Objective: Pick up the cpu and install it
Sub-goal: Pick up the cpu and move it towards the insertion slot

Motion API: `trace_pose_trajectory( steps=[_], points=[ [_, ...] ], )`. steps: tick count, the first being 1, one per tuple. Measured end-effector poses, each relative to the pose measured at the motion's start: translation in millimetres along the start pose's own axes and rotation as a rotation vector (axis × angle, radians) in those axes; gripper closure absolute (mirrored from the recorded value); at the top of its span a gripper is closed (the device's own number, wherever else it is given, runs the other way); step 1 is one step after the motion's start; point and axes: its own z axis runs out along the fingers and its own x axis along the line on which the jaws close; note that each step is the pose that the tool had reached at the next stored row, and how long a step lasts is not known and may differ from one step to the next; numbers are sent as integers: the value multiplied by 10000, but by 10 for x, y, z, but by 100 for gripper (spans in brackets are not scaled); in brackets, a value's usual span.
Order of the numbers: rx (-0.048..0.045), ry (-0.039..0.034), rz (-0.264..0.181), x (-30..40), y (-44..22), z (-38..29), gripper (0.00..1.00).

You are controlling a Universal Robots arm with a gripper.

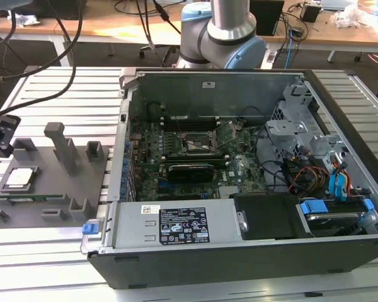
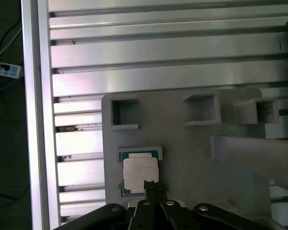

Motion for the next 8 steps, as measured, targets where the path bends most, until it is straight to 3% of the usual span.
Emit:
trace_pose_trajectory(
  steps=[8],
  points=[
    [0, -1, 4, 35, -11, 172, 89]
  ],
)
